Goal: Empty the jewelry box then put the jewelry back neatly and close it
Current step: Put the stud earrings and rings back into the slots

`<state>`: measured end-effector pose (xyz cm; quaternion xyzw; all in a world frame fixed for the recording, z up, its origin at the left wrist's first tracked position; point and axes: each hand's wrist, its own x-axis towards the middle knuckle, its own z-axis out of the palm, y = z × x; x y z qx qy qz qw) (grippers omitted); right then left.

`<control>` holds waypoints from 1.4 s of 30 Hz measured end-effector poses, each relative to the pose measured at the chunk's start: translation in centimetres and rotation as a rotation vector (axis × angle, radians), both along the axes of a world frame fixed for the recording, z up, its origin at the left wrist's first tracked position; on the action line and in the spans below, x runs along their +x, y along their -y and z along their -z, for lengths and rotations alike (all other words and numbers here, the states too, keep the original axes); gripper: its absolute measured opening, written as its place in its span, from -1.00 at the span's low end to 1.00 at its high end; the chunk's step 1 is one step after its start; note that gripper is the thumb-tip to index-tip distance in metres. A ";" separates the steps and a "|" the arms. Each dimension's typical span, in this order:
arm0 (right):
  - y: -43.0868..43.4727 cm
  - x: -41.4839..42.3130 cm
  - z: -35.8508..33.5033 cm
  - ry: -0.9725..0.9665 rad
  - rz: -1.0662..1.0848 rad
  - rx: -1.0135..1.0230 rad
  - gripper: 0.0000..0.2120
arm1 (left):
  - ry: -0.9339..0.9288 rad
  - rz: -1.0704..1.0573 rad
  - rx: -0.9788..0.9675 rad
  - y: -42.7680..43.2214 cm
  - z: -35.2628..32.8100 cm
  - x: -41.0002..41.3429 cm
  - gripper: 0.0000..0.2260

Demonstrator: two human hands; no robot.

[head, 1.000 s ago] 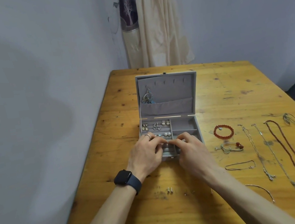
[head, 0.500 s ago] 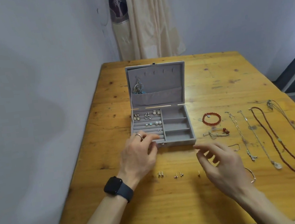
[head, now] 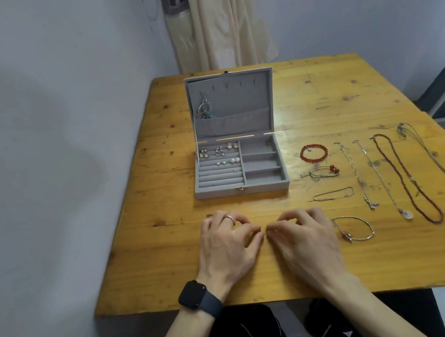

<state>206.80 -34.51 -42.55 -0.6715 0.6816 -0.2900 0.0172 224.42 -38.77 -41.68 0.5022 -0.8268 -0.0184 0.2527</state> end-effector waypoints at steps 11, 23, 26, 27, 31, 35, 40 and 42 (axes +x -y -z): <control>-0.2 0.3 -0.1 0.020 0.008 -0.027 -0.91 | -0.038 -0.005 0.033 -0.2 -0.4 0.2 -0.79; 8.8 2.1 -4.5 0.154 -0.059 -0.033 -0.92 | -0.239 -0.190 0.188 9.3 -4.3 4.7 -0.87; 11.6 2.9 -4.7 0.134 -0.057 0.023 -0.86 | -0.162 -0.189 0.245 11.3 -4.2 4.5 -0.88; 12.3 3.2 -4.7 0.114 -0.059 0.042 -0.85 | -0.141 -0.183 0.261 11.8 -4.1 4.4 -0.88; 14.2 4.0 -4.3 0.030 -0.071 0.137 -0.81 | -0.103 -0.161 0.306 13.1 -3.7 3.9 -0.87; 15.1 4.3 -4.1 -0.030 -0.081 0.202 -0.78 | -0.072 -0.120 0.308 13.9 -3.6 3.8 -0.87; 15.6 4.3 -4.5 -0.079 -0.104 0.231 -0.75 | 0.003 -0.072 0.291 14.8 -3.6 4.0 -0.82; 16.0 4.4 -4.8 -0.131 -0.122 0.244 -0.75 | 0.045 -0.047 0.289 15.2 -3.8 3.9 -0.80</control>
